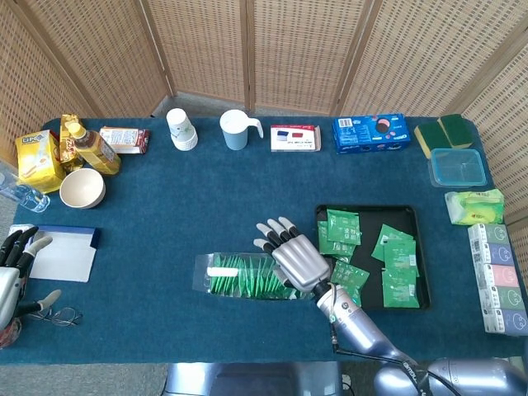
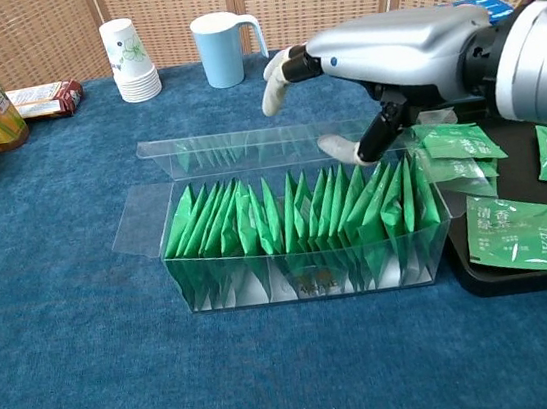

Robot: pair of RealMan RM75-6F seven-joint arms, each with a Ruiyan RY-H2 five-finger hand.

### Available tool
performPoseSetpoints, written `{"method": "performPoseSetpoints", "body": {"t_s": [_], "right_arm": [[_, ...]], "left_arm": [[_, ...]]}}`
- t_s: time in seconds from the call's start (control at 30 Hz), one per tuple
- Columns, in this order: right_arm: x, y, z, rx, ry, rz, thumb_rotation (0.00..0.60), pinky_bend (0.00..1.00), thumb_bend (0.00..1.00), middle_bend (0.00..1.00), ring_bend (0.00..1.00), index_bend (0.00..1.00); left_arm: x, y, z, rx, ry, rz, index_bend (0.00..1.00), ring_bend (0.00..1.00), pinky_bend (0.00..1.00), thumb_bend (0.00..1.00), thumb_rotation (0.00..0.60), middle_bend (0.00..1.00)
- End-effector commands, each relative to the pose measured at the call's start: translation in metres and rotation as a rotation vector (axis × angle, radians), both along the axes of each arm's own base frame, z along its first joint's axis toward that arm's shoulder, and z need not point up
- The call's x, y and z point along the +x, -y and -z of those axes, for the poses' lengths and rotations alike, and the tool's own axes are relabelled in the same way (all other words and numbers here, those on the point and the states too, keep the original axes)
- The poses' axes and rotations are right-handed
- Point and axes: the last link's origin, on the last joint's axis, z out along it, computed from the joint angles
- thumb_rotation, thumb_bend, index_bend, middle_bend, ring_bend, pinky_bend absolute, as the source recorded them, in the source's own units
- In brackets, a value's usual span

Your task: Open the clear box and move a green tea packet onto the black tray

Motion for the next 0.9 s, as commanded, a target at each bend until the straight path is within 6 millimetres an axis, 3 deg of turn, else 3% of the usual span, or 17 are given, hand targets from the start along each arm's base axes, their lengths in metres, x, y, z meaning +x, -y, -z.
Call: {"method": "performPoseSetpoints", "body": {"t_s": [0.03, 0.57, 0.9], "right_arm": [[0.002, 0.002, -0.004, 0.001, -0.013, 0.002, 0.600, 0.07, 0.56, 0.01, 0.00, 0.32], [0.018, 0.024, -0.013, 0.052, -0.016, 0.052, 0.600, 0.09, 0.60, 0.12, 0.05, 0.57], [0.026, 0.045, -0.011, 0.084, -0.064, 0.111, 0.600, 0.09, 0.60, 0.14, 0.05, 0.59]], "left_arm": [[0.000, 0.000, 0.000, 0.000, 0.002, 0.002, 0.16, 0.00, 0.27, 0.13, 0.600, 0.07], [0.001, 0.000, -0.003, 0.010, 0.007, 0.019, 0.16, 0.00, 0.27, 0.13, 0.600, 0.07], [0.000, 0.000, -0.004, 0.013, 0.003, 0.021, 0.16, 0.00, 0.27, 0.13, 0.600, 0.07]]}}
